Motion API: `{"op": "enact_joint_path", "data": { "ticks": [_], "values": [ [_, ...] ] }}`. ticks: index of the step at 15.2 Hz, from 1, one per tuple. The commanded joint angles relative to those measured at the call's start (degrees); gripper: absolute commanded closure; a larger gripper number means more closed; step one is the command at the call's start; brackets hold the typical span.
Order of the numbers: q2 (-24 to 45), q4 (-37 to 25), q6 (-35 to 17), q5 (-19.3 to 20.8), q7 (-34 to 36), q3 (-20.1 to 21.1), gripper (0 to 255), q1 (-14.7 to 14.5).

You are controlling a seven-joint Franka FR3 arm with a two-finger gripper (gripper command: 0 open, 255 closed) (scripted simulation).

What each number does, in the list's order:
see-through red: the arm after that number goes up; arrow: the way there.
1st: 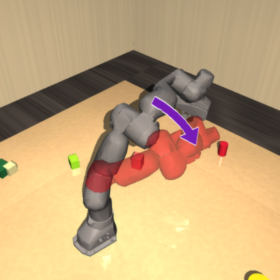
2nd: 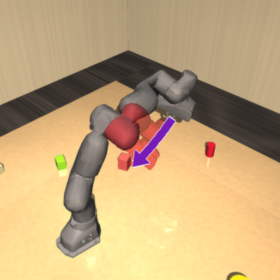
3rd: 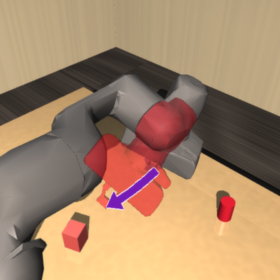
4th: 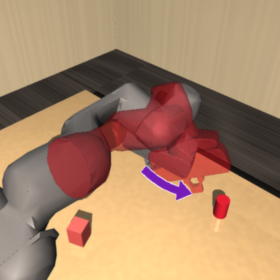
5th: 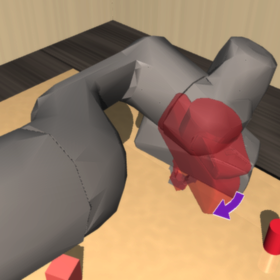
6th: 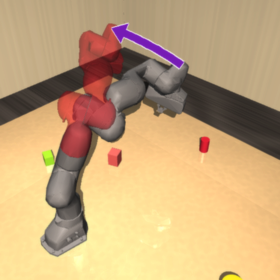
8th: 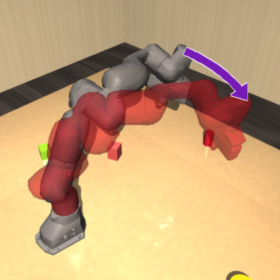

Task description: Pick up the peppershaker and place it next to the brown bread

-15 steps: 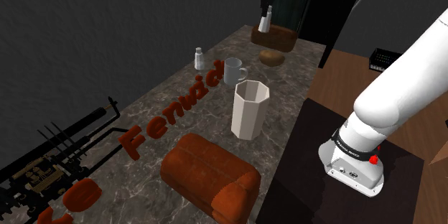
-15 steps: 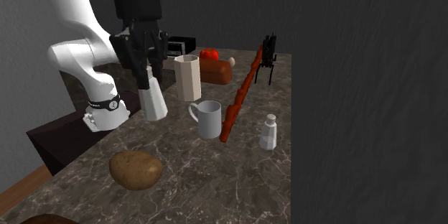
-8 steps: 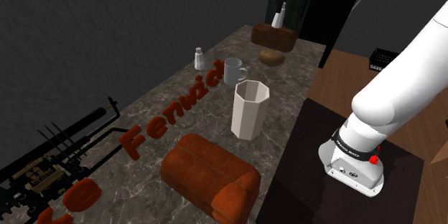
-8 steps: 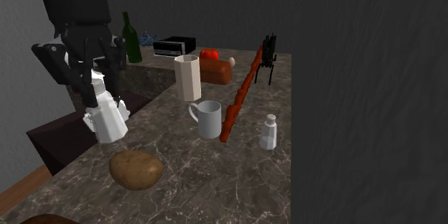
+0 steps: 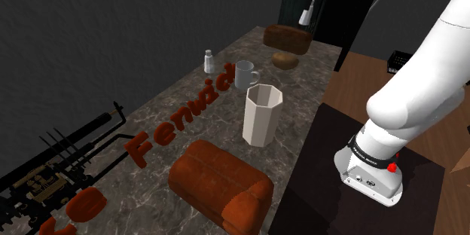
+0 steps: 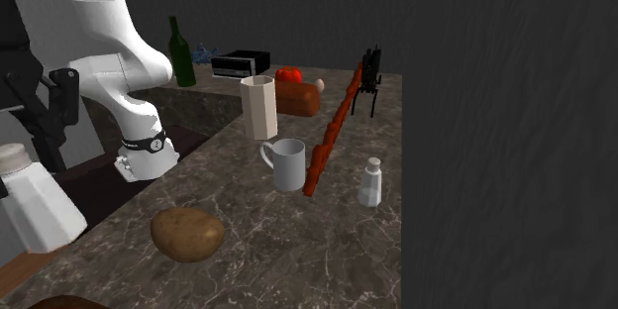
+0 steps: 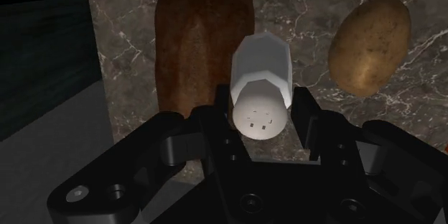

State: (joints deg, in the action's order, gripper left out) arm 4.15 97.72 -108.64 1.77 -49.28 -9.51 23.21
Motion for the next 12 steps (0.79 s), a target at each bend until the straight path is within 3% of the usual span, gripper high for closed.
{"op": "enact_joint_path", "data": {
  "ticks": [1, 12],
  "values": [
    [2.36, -3.07, 0.64, -0.88, -3.05, -1.22, 255, 1.55],
    [17.68, -23.85, 6.36, -6.62, -15.75, -4.99, 255, 10.72]
  ]
}}
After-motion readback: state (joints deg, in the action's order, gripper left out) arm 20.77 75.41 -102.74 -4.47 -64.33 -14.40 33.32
